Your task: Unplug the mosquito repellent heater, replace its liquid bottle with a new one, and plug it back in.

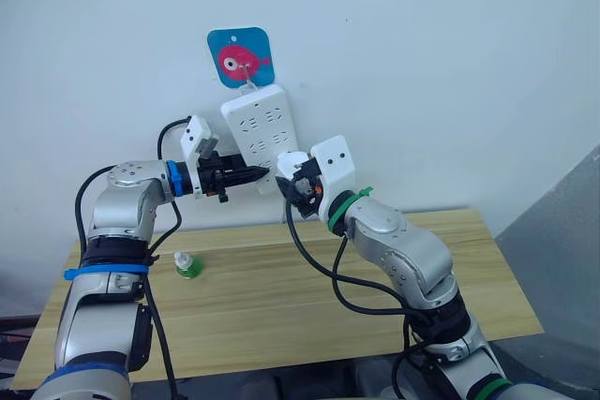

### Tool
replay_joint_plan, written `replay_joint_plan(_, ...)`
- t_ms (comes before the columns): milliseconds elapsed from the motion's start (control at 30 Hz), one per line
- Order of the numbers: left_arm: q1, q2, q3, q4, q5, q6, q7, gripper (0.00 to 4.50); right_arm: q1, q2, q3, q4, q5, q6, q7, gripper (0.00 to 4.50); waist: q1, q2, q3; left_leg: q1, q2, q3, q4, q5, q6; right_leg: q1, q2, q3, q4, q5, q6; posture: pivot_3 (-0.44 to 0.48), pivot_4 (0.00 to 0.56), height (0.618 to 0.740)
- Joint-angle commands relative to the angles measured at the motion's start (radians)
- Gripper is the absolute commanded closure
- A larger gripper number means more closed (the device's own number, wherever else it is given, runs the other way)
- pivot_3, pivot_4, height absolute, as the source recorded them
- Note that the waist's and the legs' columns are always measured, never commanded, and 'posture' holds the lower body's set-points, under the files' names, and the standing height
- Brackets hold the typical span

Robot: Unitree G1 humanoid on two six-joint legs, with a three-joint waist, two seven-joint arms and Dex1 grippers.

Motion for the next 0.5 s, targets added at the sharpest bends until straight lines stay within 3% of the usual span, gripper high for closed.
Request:
replay_joint_plan(33, -0.008, -0.001, 0.008, 0.011, 0.017, -0.031, 0.057, 3.18, 0.007, -0.036, -0.022, -0.12, 0.007, 0.025, 0.034, 1.49, 0.0, 0.0, 0.001, 0.0, 0.0, 0.0, 0.0, 0.0, 0.0, 0.0, 0.0, 0.0, 0.0, 0.0, 0.0, -0.19, 0.108, 0.74)
replay_joint_plan(300, -0.023, -0.002, 0.008, 0.101, 0.049, -0.12, 0.097, 3.18, 0.081, -0.24, -0.131, -0.394, 0.135, 0.204, 0.175, 1.49, -0.01, 0.002, 0.004, -0.002, -0.004, -0.005, 0.0, 0.002, -0.003, 0.0, -0.003, 0.0, -0.001, 0.001, 0.001, -0.215, 0.106, 0.74)
replay_joint_plan(467, 0.0, 0.006, 0.039, 0.088, 0.022, -0.157, 0.099, 3.18, 0.07, -0.244, -0.197, -0.416, 0.184, 0.234, 0.191, 1.49, -0.023, 0.001, 0.008, 0.0, -0.01, -0.006, -0.002, 0.007, 0.004, 0.002, -0.001, 0.004, -0.001, 0.002, 0.009, -0.226, 0.095, 0.74)
replay_joint_plan(500, 0.015, 0.016, 0.049, 0.081, 0.025, -0.177, 0.105, 2.83, 0.07, -0.234, -0.211, -0.411, 0.189, 0.231, 0.186, 1.49, -0.028, 0.001, 0.008, 0.0, -0.01, -0.006, -0.002, 0.008, 0.005, 0.002, -0.001, 0.005, -0.001, 0.003, 0.01, -0.226, 0.093, 0.74)
